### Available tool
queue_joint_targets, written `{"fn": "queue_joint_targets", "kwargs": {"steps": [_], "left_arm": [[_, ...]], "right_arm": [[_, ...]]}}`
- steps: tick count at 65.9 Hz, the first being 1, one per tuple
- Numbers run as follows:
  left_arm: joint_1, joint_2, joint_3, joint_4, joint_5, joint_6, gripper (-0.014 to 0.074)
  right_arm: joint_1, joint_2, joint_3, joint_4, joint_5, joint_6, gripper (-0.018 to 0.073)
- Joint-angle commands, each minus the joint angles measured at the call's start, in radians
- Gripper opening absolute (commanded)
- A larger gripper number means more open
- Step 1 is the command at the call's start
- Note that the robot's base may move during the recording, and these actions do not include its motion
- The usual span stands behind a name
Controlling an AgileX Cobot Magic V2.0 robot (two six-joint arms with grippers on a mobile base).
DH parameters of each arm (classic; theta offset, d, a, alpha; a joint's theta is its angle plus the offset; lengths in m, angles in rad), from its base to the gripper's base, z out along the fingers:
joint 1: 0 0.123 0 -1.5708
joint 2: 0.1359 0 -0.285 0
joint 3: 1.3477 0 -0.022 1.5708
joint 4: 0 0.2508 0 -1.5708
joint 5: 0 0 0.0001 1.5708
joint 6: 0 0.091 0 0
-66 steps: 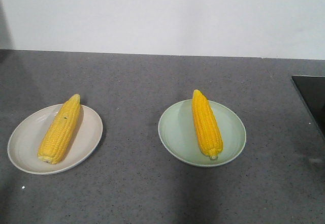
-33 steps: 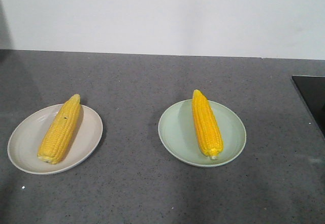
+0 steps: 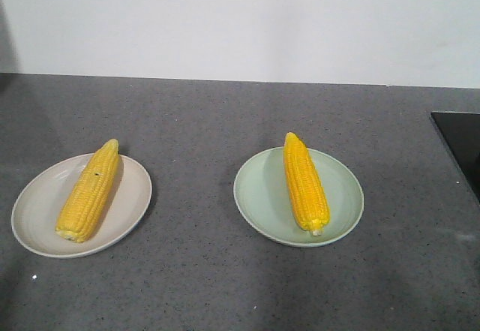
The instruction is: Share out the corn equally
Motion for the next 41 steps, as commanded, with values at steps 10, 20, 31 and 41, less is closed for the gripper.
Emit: {"fn": "queue_joint_targets", "kwargs": {"steps": [10,20,31,41], "left_arm": [[-0.001,-0.015,0.011,-0.011,-0.075,-0.009,-0.0006],[-0.001,-0.015,0.011,-0.011,-0.075,-0.009,-0.0006],[-0.001,-0.015,0.011,-0.011,-0.075,-0.009,-0.0006],[-0.001,-0.015,0.011,-0.011,-0.075,-0.009,-0.0006]], "right_arm": [[-0.005,-0.004,0.012,-0.005,-0.074,-0.013,-0.001],[-0.005,-0.003,0.012,-0.005,-0.074,-0.013,-0.001],[-0.005,-0.003,0.012,-0.005,-0.074,-0.013,-0.001],[-0.005,-0.003,0.012,-0.005,-0.074,-0.013,-0.001]]}}
